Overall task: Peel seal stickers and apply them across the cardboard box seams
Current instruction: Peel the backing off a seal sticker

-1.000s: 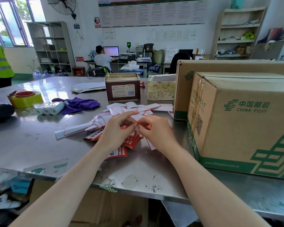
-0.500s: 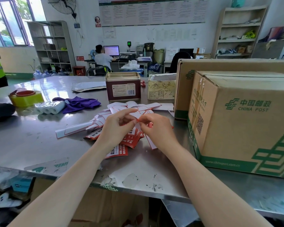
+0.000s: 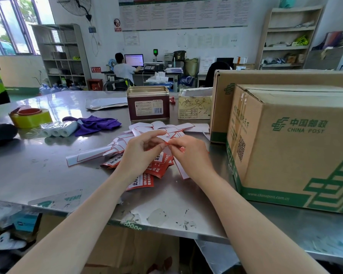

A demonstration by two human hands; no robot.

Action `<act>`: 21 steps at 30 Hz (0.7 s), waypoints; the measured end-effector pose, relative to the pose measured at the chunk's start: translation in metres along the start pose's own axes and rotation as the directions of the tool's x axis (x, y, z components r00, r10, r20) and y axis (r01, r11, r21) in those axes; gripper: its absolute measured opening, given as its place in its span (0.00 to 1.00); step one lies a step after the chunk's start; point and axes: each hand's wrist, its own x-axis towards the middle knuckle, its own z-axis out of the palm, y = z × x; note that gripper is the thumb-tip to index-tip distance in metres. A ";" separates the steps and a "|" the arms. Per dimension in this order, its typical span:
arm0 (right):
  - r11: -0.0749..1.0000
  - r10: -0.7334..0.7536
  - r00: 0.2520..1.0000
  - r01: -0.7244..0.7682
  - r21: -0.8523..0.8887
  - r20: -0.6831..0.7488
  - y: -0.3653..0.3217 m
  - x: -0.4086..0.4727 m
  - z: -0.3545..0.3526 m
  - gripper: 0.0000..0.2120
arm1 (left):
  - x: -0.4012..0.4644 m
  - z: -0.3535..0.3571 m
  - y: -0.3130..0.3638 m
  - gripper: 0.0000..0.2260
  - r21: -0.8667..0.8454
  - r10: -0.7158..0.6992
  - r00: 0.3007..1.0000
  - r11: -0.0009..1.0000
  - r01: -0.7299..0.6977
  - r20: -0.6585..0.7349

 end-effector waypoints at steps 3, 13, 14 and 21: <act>0.999 -0.012 1.000 0.012 -0.036 0.009 0.000 0.000 0.000 0.12 | -0.001 0.000 0.001 0.14 -0.002 0.002 1.000 1.000 -0.002 -0.004; 0.950 -0.118 0.989 0.138 -0.280 0.086 -0.003 -0.004 -0.005 0.15 | 0.000 0.001 -0.005 0.13 0.026 -0.006 1.000 1.000 0.007 -0.014; 0.954 -0.116 0.990 0.134 -0.268 0.084 -0.003 -0.004 -0.005 0.14 | 0.000 0.001 -0.005 0.13 0.029 -0.005 1.000 1.000 0.006 -0.016; 0.993 -0.048 0.997 0.055 -0.108 0.066 0.001 0.000 0.001 0.12 | -0.001 0.002 -0.001 0.13 0.039 0.006 1.000 0.999 -0.006 -0.011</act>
